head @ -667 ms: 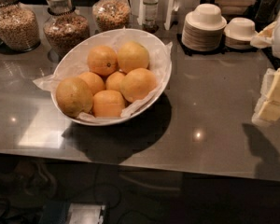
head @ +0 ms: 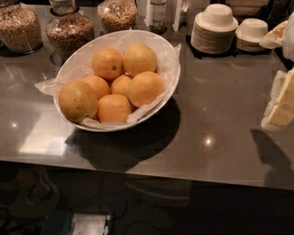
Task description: Pick orange from white bowl
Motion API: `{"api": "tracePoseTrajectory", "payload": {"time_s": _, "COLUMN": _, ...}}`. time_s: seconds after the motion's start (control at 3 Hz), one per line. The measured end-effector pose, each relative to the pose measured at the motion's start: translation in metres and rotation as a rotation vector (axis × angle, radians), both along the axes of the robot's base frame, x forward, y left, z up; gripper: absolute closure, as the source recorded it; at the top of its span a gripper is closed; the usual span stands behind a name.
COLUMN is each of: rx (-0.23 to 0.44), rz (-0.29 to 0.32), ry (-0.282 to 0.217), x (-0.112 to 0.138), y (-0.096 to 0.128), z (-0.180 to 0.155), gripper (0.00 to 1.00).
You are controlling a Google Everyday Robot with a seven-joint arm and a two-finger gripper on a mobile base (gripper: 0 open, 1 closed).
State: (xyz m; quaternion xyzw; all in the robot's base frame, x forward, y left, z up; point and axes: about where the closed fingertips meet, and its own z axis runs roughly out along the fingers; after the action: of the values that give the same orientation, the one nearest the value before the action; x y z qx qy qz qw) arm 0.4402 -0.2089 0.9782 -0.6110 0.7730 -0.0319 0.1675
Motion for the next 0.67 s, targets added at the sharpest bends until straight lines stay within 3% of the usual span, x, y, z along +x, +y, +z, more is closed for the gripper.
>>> {"api": "tracePoseTrajectory", "payload": {"time_s": 0.33, "rx": 0.074, "rz": 0.122, "ry": -0.047, "x": 0.012, "y": 0.039, "z": 0.011, "gripper": 0.00}}
{"api": "tracePoseTrajectory", "payload": {"time_s": 0.67, "rx": 0.191, "rz": 0.279, "ry": -0.099, "x": 0.027, "y": 0.090, "z": 0.024, "gripper": 0.00}}
